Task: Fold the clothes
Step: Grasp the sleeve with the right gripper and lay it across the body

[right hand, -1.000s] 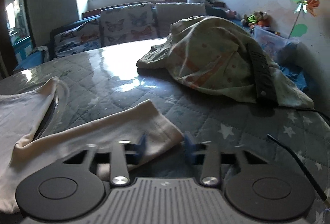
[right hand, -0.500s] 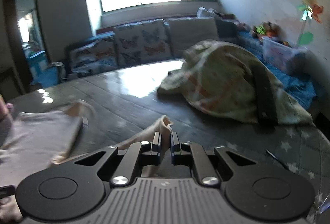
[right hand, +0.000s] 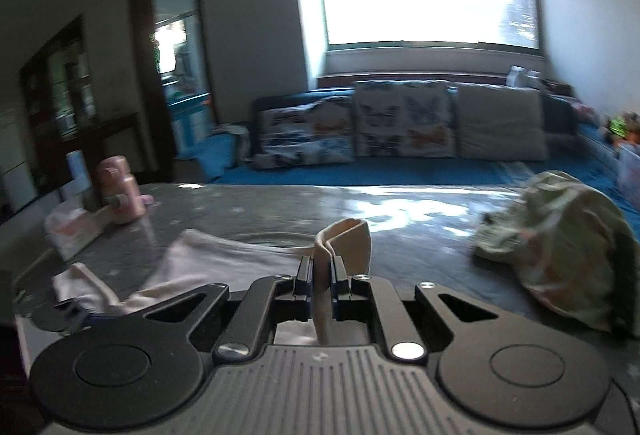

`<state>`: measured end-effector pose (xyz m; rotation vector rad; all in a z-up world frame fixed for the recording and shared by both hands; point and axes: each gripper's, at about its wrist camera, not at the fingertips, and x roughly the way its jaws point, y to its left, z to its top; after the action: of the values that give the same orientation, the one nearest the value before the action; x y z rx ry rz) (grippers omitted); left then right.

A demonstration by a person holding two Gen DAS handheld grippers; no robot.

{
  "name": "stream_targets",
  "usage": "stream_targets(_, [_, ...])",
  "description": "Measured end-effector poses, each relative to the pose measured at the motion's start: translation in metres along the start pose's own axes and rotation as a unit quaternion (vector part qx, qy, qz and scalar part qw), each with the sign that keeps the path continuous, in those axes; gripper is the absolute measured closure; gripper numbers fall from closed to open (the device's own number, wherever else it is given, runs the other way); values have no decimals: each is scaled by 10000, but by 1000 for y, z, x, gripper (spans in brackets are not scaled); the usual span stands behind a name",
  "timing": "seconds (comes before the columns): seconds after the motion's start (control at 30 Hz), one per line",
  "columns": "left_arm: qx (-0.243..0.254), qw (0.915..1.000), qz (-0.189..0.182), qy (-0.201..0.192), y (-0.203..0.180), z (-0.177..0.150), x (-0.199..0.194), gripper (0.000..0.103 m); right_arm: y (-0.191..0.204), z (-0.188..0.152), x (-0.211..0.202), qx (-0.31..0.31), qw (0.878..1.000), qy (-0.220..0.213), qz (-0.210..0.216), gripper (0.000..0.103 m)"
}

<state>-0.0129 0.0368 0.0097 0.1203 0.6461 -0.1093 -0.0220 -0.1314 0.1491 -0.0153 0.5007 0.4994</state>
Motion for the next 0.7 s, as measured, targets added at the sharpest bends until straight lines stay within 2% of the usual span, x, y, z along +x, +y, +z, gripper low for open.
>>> stream_targets(0.37, [-320,9993,189,-50,31,-13,-11,0,86,2,38,-580,9945,386,784,96])
stream_targets(0.5, [-417,9988,254,-33,39,-17,-13,0,100,-5,53,-650,9902,647,1057,95])
stream_targets(0.7, [-430,9986,290,-68,45,-19,-20,0,98,-15,48,-756,9879,739,1138,82])
